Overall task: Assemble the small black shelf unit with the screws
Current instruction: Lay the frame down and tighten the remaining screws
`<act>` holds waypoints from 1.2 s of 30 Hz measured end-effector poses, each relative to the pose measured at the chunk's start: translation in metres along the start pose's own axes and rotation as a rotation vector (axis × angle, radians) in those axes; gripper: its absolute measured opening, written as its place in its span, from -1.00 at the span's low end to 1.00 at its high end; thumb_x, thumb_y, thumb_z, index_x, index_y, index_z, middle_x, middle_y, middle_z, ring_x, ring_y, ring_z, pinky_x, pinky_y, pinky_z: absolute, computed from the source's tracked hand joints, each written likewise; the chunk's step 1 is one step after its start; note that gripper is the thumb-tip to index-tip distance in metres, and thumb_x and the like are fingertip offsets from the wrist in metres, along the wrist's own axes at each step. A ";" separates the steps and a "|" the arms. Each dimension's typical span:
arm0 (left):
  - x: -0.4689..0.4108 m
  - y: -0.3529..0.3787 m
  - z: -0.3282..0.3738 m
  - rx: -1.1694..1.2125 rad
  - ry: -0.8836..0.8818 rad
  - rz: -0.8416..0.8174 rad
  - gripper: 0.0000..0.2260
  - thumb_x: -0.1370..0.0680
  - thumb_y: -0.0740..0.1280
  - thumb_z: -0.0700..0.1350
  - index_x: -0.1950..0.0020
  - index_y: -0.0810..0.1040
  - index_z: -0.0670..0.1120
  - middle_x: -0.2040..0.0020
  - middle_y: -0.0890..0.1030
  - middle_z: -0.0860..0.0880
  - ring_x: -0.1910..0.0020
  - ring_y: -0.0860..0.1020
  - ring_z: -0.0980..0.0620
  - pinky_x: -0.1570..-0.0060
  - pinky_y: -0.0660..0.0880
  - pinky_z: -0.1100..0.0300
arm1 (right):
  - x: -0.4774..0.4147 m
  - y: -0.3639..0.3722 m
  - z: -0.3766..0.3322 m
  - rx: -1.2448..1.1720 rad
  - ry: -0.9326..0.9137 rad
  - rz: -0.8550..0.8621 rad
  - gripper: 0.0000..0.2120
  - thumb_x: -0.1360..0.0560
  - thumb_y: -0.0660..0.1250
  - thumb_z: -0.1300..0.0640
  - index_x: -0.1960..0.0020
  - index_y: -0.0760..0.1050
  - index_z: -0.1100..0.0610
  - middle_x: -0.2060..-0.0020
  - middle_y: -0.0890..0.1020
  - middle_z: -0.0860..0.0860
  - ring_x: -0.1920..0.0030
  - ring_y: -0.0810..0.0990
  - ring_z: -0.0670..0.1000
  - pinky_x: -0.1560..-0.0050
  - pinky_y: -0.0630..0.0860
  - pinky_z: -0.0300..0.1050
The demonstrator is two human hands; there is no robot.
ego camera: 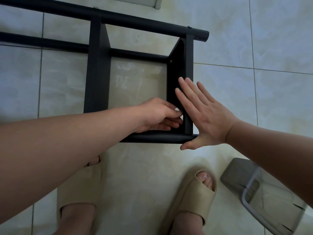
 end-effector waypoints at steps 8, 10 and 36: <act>-0.001 0.001 0.007 -0.062 0.067 0.032 -0.81 -0.60 0.38 -0.15 -0.16 0.60 -0.22 0.21 0.70 -0.02 0.21 0.66 0.08 0.08 0.59 0.19 | 0.001 0.002 0.001 -0.034 0.012 -0.013 0.30 -0.32 0.11 -0.67 -0.62 -0.03 0.33 -0.62 -0.05 0.28 -0.63 -0.09 0.27 -0.58 0.01 0.30; -0.001 0.000 0.007 -0.064 0.073 0.036 -0.82 -0.60 0.38 -0.15 -0.15 0.59 -0.20 0.21 0.71 -0.02 0.22 0.66 0.09 0.07 0.59 0.18 | 0.001 0.002 0.001 -0.041 0.011 -0.012 0.30 -0.32 0.11 -0.67 -0.63 -0.02 0.33 -0.62 -0.04 0.28 -0.63 -0.09 0.27 -0.58 0.01 0.31; 0.001 0.000 0.003 0.048 -0.029 0.031 -0.97 -0.60 0.38 -0.18 0.01 0.56 -0.12 0.24 0.71 -0.06 0.25 0.69 0.07 0.23 0.61 0.23 | 0.000 0.002 0.001 -0.071 0.016 -0.014 0.27 -0.32 0.13 -0.66 -0.62 0.02 0.31 -0.62 -0.02 0.27 -0.63 -0.08 0.28 -0.56 0.07 0.34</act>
Point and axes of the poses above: each hand's wrist, its own x-axis away from the middle knuckle, its own y-axis out of the palm, z = x × y, the point moved 6 cm from there along -x, towards the middle knuckle
